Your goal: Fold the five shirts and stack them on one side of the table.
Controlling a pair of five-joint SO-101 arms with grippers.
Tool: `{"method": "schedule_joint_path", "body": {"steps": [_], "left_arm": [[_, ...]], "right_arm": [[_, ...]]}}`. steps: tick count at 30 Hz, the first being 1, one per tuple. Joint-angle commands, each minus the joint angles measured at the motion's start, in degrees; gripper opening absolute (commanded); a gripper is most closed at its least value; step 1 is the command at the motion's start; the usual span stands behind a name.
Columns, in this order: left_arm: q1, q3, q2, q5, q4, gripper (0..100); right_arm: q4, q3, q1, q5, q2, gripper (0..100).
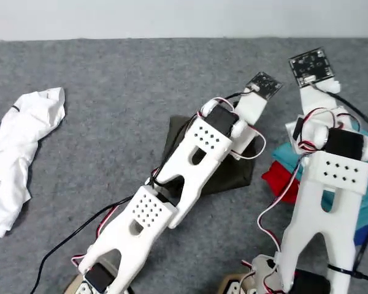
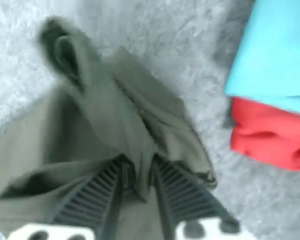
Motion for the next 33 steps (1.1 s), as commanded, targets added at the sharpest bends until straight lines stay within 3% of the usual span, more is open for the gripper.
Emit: {"method": "schedule_joint_path", "body": {"steps": [1,10,15,20,28,33], "left_arm": [[0.5,-3.2,-0.4,0.5,0.9,12],[-1.0,-3.6,-5.5,-1.7,0.9,17],[-12.2,-2.9,-9.9,-13.5,1.0,17],[-21.5,2.5,-6.3,-14.0,0.9,17],[-16.0,2.9,-3.2,-13.9,0.4,17],[-14.3,3.3,-3.0,-14.0,-4.1,17]], "right_arm": [[0.7,-0.5,0.6,1.5,-3.1,15.1],[-0.8,-0.5,4.0,-1.1,-6.8,15.4],[-2.0,-0.5,5.3,-2.8,-6.9,15.4],[-2.0,-0.4,5.2,-2.9,-6.7,15.4],[-2.1,-0.3,5.1,-2.9,-6.6,15.4],[-1.7,-0.2,3.7,-2.9,-6.6,15.3]]}}
